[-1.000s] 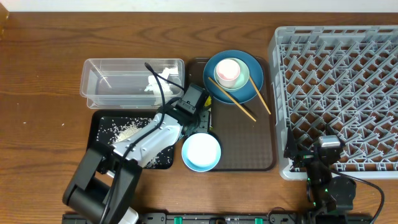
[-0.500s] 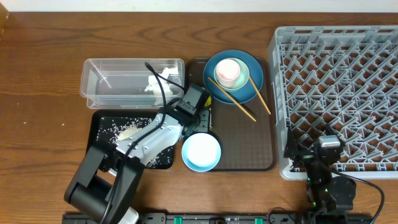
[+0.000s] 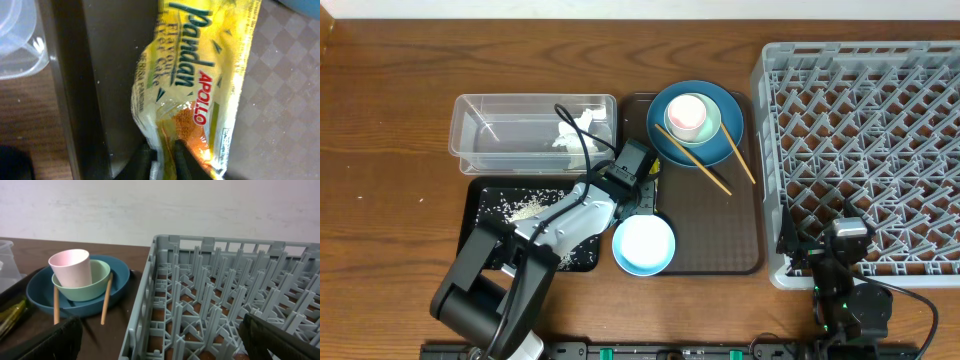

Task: Sort waste into correct bins and load items into the dishwasher rack

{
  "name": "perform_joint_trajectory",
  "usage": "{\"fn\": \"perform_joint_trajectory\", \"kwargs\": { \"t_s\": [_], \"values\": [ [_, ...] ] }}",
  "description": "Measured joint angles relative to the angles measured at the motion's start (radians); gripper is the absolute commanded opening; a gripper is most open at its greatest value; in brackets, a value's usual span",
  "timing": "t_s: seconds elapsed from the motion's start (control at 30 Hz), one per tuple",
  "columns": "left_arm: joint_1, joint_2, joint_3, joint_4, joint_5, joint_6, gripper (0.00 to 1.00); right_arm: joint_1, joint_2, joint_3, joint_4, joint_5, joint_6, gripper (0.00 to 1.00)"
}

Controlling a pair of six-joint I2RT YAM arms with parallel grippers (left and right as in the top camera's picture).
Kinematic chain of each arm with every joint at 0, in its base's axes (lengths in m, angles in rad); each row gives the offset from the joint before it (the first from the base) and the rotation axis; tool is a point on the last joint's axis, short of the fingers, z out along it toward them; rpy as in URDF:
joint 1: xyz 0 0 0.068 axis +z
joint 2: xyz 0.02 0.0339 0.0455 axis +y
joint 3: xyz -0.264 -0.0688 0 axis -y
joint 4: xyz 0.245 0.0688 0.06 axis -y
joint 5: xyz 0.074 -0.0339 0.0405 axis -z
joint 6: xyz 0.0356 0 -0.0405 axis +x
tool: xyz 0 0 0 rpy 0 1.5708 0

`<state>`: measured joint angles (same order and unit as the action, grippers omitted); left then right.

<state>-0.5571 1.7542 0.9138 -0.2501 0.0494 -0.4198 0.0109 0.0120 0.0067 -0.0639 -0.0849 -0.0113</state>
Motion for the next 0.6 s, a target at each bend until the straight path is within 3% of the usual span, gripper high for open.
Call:
{"fn": "perform_joint_trajectory", "kwargs": {
  "t_s": [0.27,0.6],
  "values": [
    [0.000,-0.037,-0.003,-0.013,0.000,0.001,0.10,0.000,0.000,0.000,0.000,0.000,0.000,0.99],
    [0.004,-0.320,-0.006,-0.045,-0.080,0.005,0.17,0.000,0.000,0.000,0.000,0.000,0.000,0.99]
  ]
}}
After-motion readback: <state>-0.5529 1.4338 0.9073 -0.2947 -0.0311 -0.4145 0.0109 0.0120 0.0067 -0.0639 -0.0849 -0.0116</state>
